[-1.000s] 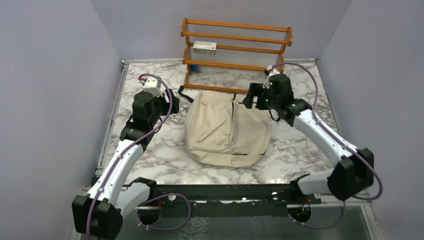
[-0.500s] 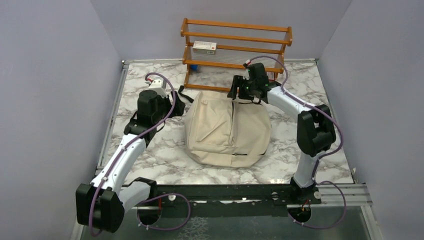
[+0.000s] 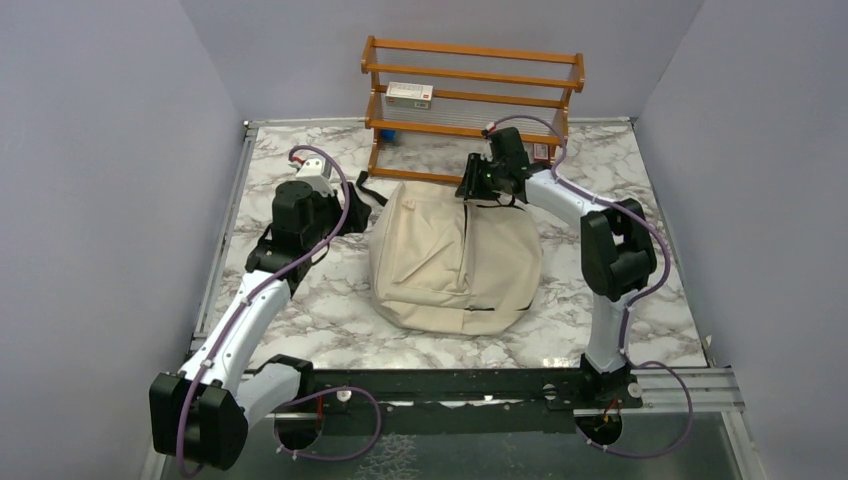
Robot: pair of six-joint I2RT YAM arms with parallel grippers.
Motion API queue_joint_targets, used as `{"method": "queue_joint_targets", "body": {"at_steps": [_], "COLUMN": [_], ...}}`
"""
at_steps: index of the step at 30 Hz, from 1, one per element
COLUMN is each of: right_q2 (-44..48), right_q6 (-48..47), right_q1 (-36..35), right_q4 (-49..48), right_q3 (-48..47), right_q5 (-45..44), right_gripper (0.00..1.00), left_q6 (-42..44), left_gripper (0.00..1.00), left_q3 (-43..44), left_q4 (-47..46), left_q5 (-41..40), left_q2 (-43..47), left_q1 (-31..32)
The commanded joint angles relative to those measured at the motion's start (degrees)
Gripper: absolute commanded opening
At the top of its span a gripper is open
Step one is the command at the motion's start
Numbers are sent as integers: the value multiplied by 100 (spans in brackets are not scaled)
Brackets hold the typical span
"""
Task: Pack the student bag
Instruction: Unzip the student bag at the center of the board.
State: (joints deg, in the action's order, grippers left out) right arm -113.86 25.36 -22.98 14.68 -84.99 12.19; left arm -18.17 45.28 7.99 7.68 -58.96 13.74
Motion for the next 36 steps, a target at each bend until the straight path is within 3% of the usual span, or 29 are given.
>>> {"method": "queue_joint_targets", "body": {"at_steps": [1, 9, 18, 25, 36], "right_q2": [-114, 67, 830, 1388, 2002], "right_q6": [77, -59, -440, -795, -890], "right_q1": [66, 70, 66, 66, 66], "right_q4": [-323, -564, -1160, -1361, -2018], "right_q3": [-123, -61, 603, 1156, 2289], "right_q5": [199, 258, 870, 1895, 3619], "right_gripper": [35, 1, 0, 0, 1], "left_q6": [-11, -49, -226, -457, -896], "left_gripper": [77, 77, 77, 77, 76], "left_q3": [43, 65, 427, 658, 825], "left_q4": [12, 70, 196, 65, -438], "left_q5": [159, 152, 467, 862, 339], "left_q2": [168, 225, 29, -359, -1294], "left_q1": [16, 15, 15, 80, 1102]}}
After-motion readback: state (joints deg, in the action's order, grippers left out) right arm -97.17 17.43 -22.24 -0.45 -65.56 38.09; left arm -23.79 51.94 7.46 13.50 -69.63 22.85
